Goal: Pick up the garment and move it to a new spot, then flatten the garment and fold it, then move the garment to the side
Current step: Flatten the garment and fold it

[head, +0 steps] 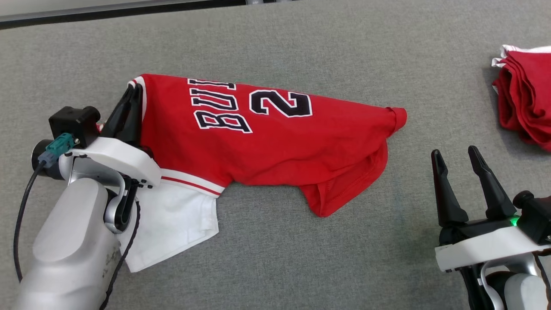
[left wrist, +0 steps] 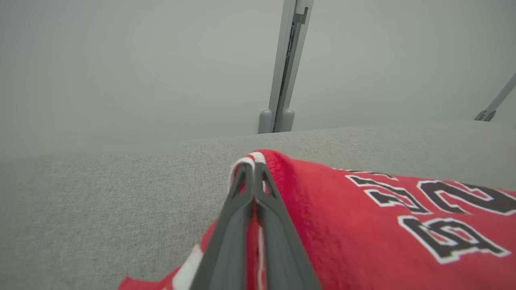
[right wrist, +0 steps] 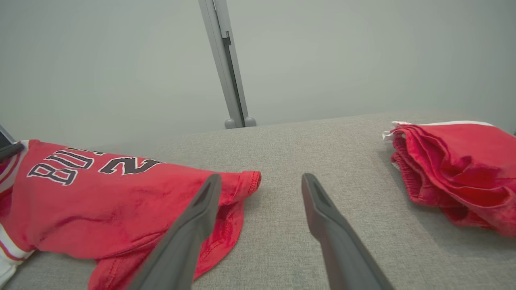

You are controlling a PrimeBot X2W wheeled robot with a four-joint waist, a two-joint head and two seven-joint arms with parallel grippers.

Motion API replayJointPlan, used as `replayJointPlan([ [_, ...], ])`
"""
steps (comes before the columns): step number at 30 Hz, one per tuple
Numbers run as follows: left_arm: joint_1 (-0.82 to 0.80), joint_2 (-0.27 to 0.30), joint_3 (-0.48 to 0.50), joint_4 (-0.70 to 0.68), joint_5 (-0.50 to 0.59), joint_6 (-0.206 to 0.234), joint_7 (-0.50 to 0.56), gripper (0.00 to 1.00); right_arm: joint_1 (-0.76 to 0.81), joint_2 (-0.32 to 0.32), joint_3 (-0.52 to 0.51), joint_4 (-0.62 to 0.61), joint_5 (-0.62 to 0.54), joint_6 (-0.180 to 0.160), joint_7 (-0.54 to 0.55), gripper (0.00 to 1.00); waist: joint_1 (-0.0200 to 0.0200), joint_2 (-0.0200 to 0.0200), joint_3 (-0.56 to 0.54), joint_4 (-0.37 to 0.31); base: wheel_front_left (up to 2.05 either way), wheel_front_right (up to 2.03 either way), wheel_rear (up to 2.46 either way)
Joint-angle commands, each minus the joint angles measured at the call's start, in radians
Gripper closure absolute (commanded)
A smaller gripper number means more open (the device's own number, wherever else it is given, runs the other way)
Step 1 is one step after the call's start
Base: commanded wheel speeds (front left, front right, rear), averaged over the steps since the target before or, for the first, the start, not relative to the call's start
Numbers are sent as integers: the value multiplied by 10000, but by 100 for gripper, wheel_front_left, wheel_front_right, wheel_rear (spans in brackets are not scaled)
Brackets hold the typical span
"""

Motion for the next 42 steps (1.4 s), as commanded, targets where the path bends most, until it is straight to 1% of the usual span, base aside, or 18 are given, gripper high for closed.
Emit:
replayJointPlan([
  [1, -374, -11, 46, 382, 17, -103, -212, 0, -151, 24, 5, 74, 49, 0, -147, 0, 0, 0, 236, -206, 0, 0, 0],
  [4, -465, -68, 120, 725, 139, -118, -528, 0, -228, 45, -53, 202, 8, 0, -260, 0, 0, 0, 207, -208, 0, 0, 0],
  [7, -83, -160, 273, 521, 358, 109, -685, 0, -252, 40, -103, 275, -52, 0, -318, 0, 0, 0, 25, -146, 0, 0, 0],
  [10, 521, -269, 724, -463, 618, 390, -712, 0, -226, -33, -140, 274, -121, 0, -343, 0, 0, 0, -232, -23, 0, 0, 0],
  [16, 2597, -476, 1457, -2841, 1342, 854, -710, 0, -27, -265, -58, 308, -197, 0, -108, 0, 0, 0, -954, 219, 0, 0, 0],
  [19, 3583, -543, 1606, -3648, 1564, 1035, -711, 0, 90, -387, 7, 310, -233, 0, 11, 0, 0, 0, -1304, 338, 0, 0, 0],
  [23, 4655, -526, 1611, -4347, 1753, 1266, -714, 0, 281, -533, 169, 306, -164, 0, 178, 0, 0, 0, -1670, 423, 0, 0, 0],
  [27, 5445, -485, 1503, -4721, 1866, 1457, -632, 0, 552, -570, 208, 308, -141, 0, 272, 0, 0, 0, -2037, 476, 0, 0, 0],
  [33, 6029, -331, 1374, -4960, 1889, 1498, -440, 0, 797, -583, 183, 218, -87, 0, 382, 0, 0, 0, -2284, 530, 0, 0, 0],
  [42, 5988, -313, 1157, -5211, 1956, 1554, -219, 0, 916, -533, 152, 44, -43, 0, 486, 0, 0, 0, -2285, 573, 0, 0, 0],
])
